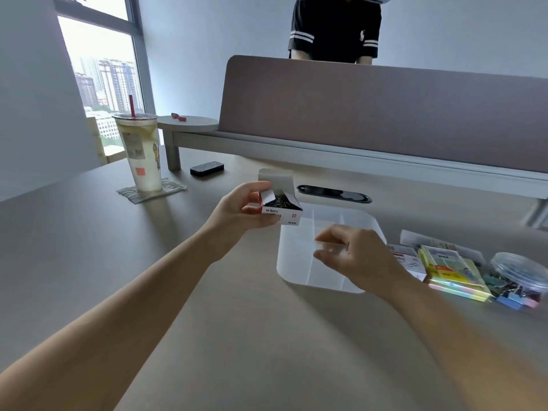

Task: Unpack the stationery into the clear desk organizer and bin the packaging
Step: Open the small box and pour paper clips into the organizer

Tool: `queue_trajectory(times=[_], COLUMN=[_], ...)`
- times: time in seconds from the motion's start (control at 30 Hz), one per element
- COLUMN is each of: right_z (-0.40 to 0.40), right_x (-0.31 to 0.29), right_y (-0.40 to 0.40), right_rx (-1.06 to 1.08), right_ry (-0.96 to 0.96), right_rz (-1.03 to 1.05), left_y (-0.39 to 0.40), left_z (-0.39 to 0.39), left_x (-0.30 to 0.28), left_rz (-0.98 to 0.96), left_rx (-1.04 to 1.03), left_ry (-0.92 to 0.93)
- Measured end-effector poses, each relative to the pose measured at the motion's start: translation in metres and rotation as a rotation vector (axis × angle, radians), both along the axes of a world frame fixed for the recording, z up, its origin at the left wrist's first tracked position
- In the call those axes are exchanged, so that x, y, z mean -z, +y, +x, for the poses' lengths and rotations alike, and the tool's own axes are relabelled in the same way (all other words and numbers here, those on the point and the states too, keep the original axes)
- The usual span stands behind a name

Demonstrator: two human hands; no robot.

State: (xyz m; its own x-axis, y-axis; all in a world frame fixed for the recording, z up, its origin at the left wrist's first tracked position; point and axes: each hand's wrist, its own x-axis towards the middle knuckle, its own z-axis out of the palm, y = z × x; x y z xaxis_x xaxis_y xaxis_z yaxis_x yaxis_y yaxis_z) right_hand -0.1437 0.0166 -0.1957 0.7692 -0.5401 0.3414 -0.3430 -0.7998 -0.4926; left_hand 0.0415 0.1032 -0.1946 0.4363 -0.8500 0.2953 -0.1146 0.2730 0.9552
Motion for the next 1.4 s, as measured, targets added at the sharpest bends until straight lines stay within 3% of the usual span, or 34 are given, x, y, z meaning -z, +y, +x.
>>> queue_trajectory(times=[0.17,0.4,0.63,0.93,1.17,1.4], right_z=[-0.014,0.005,0.035,0.040,0.038,0.032], right_x=[-0.001,-0.021,-0.027,-0.023,-0.018,-0.017], right_y=[0.015,-0.002,-0.013,-0.016,-0.020,-0.024], right_rx=[-0.048,-0.035,-0.067,-0.104,-0.103,-0.057], right_ry=[-0.021,-0.358,-0.253,-0.285,-0.322,-0.354], right_rz=[0.015,0.357,0.387,0.530,0.523,0.506], left_y=[0.007,-0.004,-0.017,-0.020,-0.023,-0.031], left_z=[-0.009,-0.014,-0.011,0.004,0.003,-0.001], left_x=[-0.001,-0.003,-0.007,0.000,-0.002,-0.005], left_rz=[0.006,0.022,0.045,0.102,0.089,0.104], left_rx=[0.043,0.139,0.178,0.137,0.176,0.145], left_ry=[-0.009,-0.068,-0.123,-0.220,-0.228,-0.374])
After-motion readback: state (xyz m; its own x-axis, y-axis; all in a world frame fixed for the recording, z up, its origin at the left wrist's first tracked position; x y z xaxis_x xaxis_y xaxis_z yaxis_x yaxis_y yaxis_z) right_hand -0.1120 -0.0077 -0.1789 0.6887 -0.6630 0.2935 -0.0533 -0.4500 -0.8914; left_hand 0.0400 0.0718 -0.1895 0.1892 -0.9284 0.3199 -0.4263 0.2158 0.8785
